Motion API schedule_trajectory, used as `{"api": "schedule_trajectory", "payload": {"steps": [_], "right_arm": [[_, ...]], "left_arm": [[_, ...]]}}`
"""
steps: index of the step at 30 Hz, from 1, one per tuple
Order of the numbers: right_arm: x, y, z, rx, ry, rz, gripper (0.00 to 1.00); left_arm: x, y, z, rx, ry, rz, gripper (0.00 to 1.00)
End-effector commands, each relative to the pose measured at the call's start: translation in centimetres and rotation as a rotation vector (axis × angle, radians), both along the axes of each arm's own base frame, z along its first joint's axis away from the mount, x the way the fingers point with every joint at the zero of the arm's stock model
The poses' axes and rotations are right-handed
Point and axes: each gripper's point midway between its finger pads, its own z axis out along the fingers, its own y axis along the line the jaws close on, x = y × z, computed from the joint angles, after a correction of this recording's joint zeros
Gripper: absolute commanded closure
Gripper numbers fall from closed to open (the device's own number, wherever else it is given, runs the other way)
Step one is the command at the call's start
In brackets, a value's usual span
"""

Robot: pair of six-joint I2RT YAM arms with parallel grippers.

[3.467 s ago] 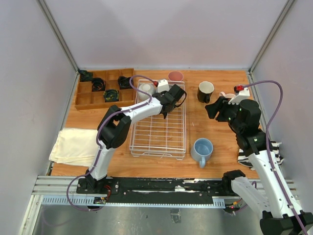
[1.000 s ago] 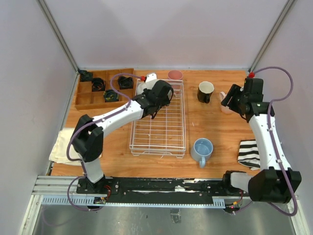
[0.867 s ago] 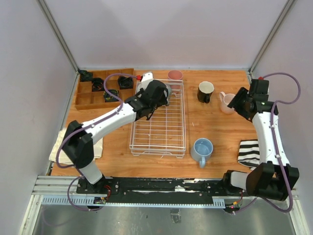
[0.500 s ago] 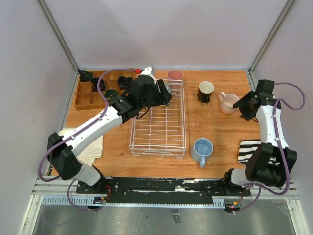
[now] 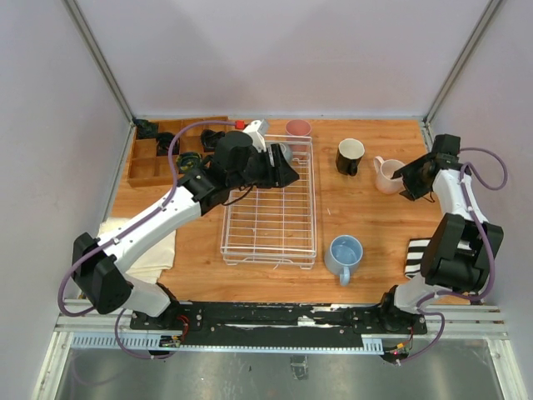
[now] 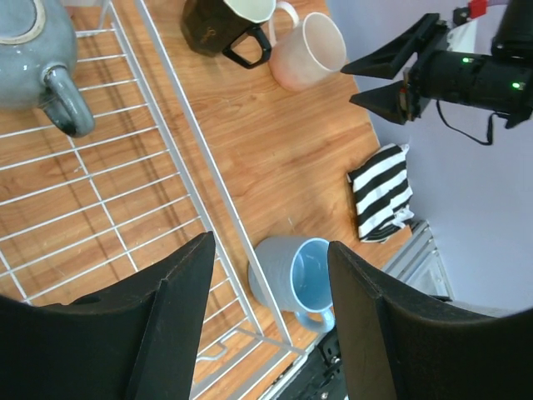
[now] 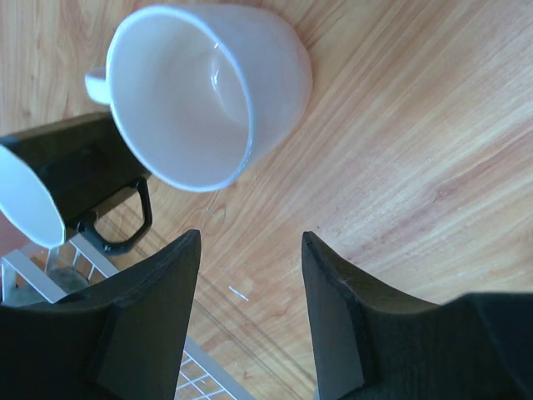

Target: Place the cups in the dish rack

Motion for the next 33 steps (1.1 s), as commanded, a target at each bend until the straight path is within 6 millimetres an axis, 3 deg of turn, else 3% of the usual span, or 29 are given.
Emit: {"api": "schedule_trajectory", "payload": {"steps": [1,12,24,27,33], "right_arm": [[1.4,-1.7,-0.2,0.022,-0.013,-0.092,0.47],[3.2,-2.8,-2.3,0.024,0.020,-0.123,0.47],[4.5,-3.2,-4.5,0.045,0.057,-0.131,0.51],[4.5,-3.2,-5.0,0.045,0.067,-0.121,0.60],[4.1,-2.7,-5.9,0.066,0.059,-0.065,0.94]], "left_arm": [[-0.9,-0.4,2.7,-0.064,-0.065,-0.074,0.39],[-2.5,-1.3,5.9,-0.138,-0.088,-0.178,0.38],[-2.7,-0.6,5.8,-0.123,-0.072,-0.169,0.38],[-2.7,-0.3,6.5,-0.144,-0.060,-0.169,0.38],[-2.6,0.1,7.7,-0.193,-0.041,-0.181,0.37]]}}
